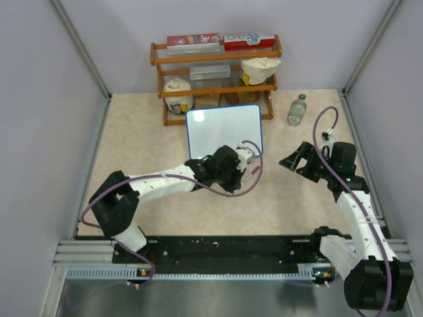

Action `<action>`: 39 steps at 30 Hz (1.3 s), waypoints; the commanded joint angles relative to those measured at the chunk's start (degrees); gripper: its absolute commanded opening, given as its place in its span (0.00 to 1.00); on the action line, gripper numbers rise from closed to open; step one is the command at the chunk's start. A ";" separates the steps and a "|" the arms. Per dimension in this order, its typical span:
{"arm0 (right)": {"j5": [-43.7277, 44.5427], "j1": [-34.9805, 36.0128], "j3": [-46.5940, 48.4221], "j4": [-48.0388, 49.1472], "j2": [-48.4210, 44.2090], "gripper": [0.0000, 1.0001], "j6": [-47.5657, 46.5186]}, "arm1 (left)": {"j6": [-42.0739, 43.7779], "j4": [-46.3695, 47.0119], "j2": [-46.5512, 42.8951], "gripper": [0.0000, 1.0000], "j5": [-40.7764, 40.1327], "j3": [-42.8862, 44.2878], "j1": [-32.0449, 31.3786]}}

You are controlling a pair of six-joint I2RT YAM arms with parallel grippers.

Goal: Write a sentence on the whiteboard
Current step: Pick up the whiteboard marker from the center of the board, then pass from the left arm to the right

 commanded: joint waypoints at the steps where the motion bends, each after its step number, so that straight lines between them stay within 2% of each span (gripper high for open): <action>1: -10.11 1.48 3.10 7.10 1.24 0.99 0.91 | -1.06 -0.85 -8.16 0.00 8.14 -0.06 5.58; 5: -11.69 9.89 3.63 13.68 1.94 0.99 6.07 | -1.67 -2.08 -12.73 0.00 14.38 0.99 9.55; 8: -13.27 15.08 3.19 22.99 3.00 0.98 11.96 | -2.55 -2.00 -15.81 0.00 18.34 1.87 10.79; 11: -13.19 18.44 3.81 29.95 4.23 0.90 15.83 | -3.78 -1.73 -17.74 0.00 20.54 2.84 10.88; 17: -12.92 23.54 5.56 35.40 9.24 0.67 19.62 | -7.21 2.22 -19.50 0.00 23.97 2.93 10.97; 22: -13.10 26.88 5.48 38.31 11.17 0.58 21.38 | -8.44 3.71 -19.15 0.00 24.41 2.75 10.88; 25: -13.19 27.94 5.13 39.19 11.26 0.48 22.09 | -8.71 4.07 -19.24 0.00 23.97 2.75 10.97; 26: -13.19 27.94 4.87 39.28 11.18 0.32 22.35 | -8.79 3.98 -19.24 0.00 23.36 2.75 10.88; 28: -13.19 28.03 4.34 39.72 11.00 0.18 22.79 | -8.79 3.98 -19.42 0.00 22.92 2.75 10.97; 29: -13.10 27.94 4.16 39.54 10.65 0.05 22.79 | -8.79 3.89 -19.59 0.00 22.48 2.75 10.97; 30: -12.84 28.03 3.90 39.11 10.47 0.00 22.79 | -8.71 3.72 -19.59 0.00 22.22 2.75 10.88; 33: -11.61 27.94 3.90 37.96 9.33 0.00 22.35 | -8.44 2.84 -19.77 0.00 21.42 2.84 10.88; 35: -10.82 28.03 3.98 37.34 8.89 0.00 22.09 | -8.53 2.75 -19.68 0.08 21.77 2.49 10.97; 36: -10.55 28.03 4.16 37.17 8.63 0.00 22.09 | -8.70 3.01 -19.59 0.22 22.64 2.14 10.97; 38: -10.11 28.03 4.25 36.99 8.36 0.00 22.09 | -9.06 3.45 -19.25 0.37 23.44 1.61 10.88; 39: -9.85 28.03 4.42 36.82 8.02 0.00 22.09 | -9.14 3.89 -19.07 0.41 23.79 1.09 10.97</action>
